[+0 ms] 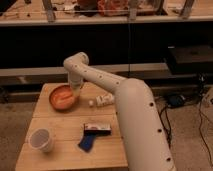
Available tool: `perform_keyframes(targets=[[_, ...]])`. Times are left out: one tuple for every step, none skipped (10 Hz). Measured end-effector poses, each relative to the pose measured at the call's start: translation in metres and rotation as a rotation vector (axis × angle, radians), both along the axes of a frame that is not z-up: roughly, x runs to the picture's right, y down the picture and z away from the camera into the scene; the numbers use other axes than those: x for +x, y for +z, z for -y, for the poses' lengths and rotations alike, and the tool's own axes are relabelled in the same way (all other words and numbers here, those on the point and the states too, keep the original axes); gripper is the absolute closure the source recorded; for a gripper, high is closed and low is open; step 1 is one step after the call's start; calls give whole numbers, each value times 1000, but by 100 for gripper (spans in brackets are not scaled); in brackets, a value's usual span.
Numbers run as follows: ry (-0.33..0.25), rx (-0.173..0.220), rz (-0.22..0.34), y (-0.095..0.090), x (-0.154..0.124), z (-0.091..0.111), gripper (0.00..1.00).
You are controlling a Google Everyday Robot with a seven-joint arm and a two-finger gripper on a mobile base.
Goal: Place the pepper in the ceramic bowl
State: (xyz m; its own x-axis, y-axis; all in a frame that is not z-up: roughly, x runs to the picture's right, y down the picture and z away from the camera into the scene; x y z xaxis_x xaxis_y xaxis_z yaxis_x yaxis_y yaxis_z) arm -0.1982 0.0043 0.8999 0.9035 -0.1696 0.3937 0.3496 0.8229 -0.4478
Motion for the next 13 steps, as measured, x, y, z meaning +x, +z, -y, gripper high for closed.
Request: perform_keyframes(targets=[[0,0,0,0,0,0,99],[-1,1,0,0,0,1,96],[0,0,-1,1,0,1,86],[-1,0,-1,1,0,1,79],[-1,0,-1,1,0,1,77],[-1,0,0,1,-1,1,76],[-2,0,0,1,-1,1,76],[-3,0,0,1,-1,1,76],[-4,0,0,2,-2,2,76],[-5,0,1,2,-3,2,76],[-6,-1,1,2,-3,1,76],[-6,0,1,2,-4,2,76],[-7,0,2,2,-4,2,76]])
